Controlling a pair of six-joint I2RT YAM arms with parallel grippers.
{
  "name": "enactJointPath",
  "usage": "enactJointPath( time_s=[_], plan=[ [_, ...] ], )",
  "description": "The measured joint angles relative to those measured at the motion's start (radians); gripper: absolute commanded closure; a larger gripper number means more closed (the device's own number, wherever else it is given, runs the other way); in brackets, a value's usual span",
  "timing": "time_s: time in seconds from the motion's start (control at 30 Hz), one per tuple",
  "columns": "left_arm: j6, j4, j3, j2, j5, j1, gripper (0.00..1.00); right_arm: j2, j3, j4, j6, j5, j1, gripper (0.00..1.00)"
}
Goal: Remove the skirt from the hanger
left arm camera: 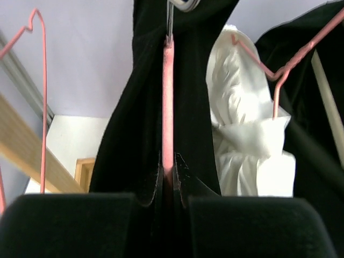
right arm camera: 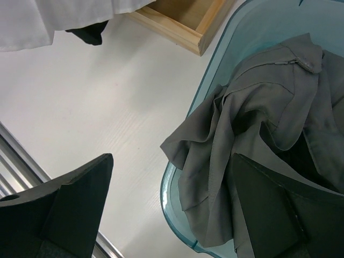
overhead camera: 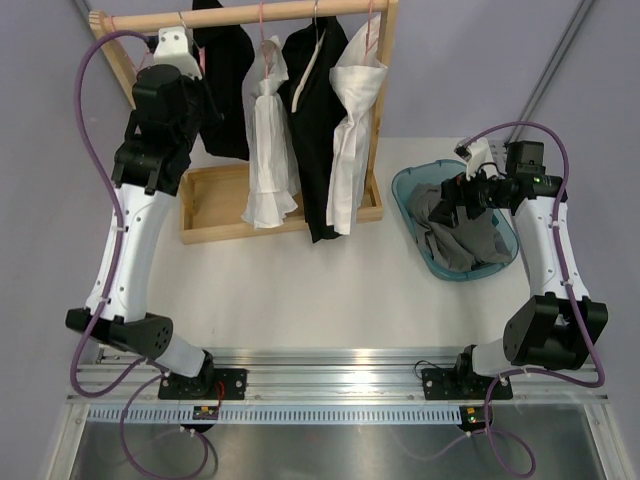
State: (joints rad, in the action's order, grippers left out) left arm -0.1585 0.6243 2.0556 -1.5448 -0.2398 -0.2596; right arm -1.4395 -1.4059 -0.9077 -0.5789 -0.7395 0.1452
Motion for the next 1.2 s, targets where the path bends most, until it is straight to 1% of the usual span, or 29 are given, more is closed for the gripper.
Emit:
enactJointPath(
  time_s=[0.13, 0.3, 0.47, 0.6, 0.67, 0.73, 0.77, 0.83, 0.9, 0.97, 1.1, 1.17, 1.2],
  plan=[
    [0.000, -0.005, -0.141, 0.095, 0.004, 0.001, 1.00, 0.005, 0.000, -0.022, -0.020, -0.040, 0.000, 0.01],
    [-0.011, 0.005, -0.296, 0.179, 0.013, 0.001, 1.00, 0.056, 0.011, -0.085, -0.113, -0.133, -0.002, 0.01],
    [-0.028, 0.049, -0.436, 0.268, 0.020, 0.001, 1.00, 0.160, 0.073, -0.142, -0.249, -0.248, -0.023, 0.01],
    [-0.062, 0.107, -0.540, 0.382, 0.052, 0.002, 1.00, 0.243, 0.147, -0.211, -0.399, -0.372, -0.043, 0.00],
    [-0.090, 0.140, -0.607, 0.461, 0.078, 0.002, 1.00, 0.254, 0.150, -0.288, -0.517, -0.417, -0.079, 0.01],
    [-0.128, 0.175, -0.687, 0.548, 0.104, 0.002, 1.00, 0.248, 0.147, -0.341, -0.615, -0.443, -0.149, 0.01],
    [-0.145, 0.203, -0.729, 0.596, 0.120, 0.002, 1.00, 0.242, 0.143, -0.358, -0.641, -0.452, -0.179, 0.04],
    [-0.185, 0.272, -0.806, 0.679, 0.156, -0.003, 1.00, 0.229, 0.138, -0.382, -0.674, -0.458, -0.254, 0.06],
    [-0.221, 0.343, -0.866, 0.742, 0.200, -0.016, 1.00, 0.229, 0.138, -0.367, -0.623, -0.440, -0.351, 0.07],
    [-0.251, 0.410, -0.915, 0.789, 0.257, -0.036, 1.00, 0.247, 0.152, -0.293, -0.503, -0.393, -0.467, 0.07],
    [-0.287, 0.497, -0.981, 0.839, 0.380, -0.081, 1.00, 0.294, 0.187, -0.093, -0.248, -0.223, -0.725, 0.07],
    [-0.294, 0.518, -1.013, 0.852, 0.453, -0.099, 1.00, 0.281, 0.171, -0.022, -0.123, -0.142, -0.835, 0.07],
    [-0.296, 0.526, -1.032, 0.856, 0.490, -0.106, 1.00, 0.261, 0.152, 0.002, -0.071, -0.099, -0.877, 0.04]
  ],
)
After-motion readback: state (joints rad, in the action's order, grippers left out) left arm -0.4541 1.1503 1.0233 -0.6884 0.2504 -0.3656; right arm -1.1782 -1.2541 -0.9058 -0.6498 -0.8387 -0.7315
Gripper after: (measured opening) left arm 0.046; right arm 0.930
